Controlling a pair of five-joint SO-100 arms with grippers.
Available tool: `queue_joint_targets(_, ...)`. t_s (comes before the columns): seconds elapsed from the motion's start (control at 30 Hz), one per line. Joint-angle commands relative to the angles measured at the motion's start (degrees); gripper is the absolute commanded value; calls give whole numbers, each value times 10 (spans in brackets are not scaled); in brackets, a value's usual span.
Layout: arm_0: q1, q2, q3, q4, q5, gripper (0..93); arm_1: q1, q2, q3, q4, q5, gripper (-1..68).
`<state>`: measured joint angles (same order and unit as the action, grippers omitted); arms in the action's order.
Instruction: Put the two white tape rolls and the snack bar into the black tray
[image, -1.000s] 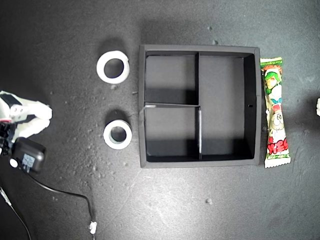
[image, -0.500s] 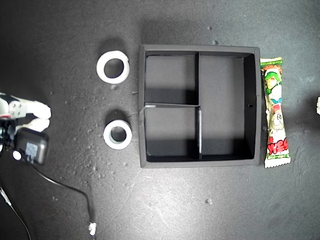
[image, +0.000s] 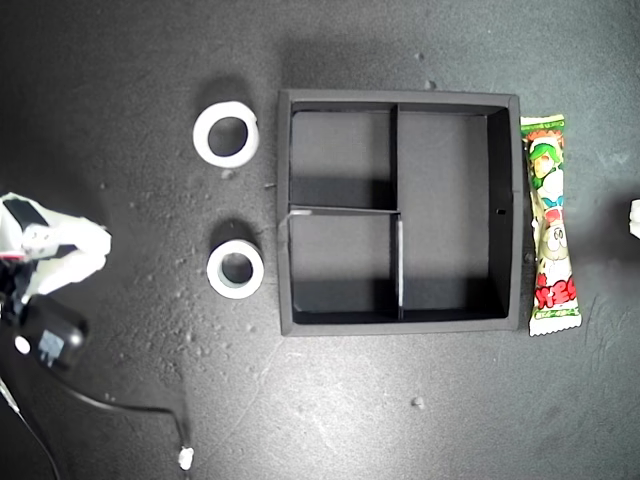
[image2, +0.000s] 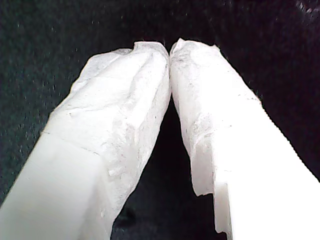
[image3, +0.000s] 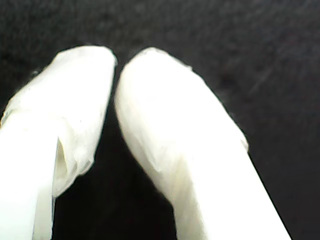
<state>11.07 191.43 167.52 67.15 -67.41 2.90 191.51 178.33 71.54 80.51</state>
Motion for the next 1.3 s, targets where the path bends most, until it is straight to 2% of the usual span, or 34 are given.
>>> queue_joint_targets(0.0,0,24,-53,-75,56,91,-8,4,7,-41,-95,-3)
queue_joint_targets(0.13,-23,23,-67,-108,89,132,1,4,7,-64,52,-3)
queue_joint_targets(0.27,-23,-61,-83,-146,91,154,-1,4,7,-42,286,-3)
queue_joint_targets(0.4,-37,-198,-133,-191,110,153,0,4,7,-57,365,-3)
queue_joint_targets(0.5,-43,-305,-184,-210,127,150,13,4,7,-99,288,-3)
queue_joint_targets(0.6,-43,-409,-241,-220,148,148,36,4,7,-184,75,-3)
queue_joint_targets(0.73,-65,-526,-313,-219,174,148,16,4,-1,-282,-194,-3)
queue_joint_targets(0.93,-119,-667,-399,-211,212,148,-38,4,-78,-265,-369,1)
queue_joint_targets(1.27,-200,-873,-507,-202,250,146,-62,-4,-120,-263,-454,116)
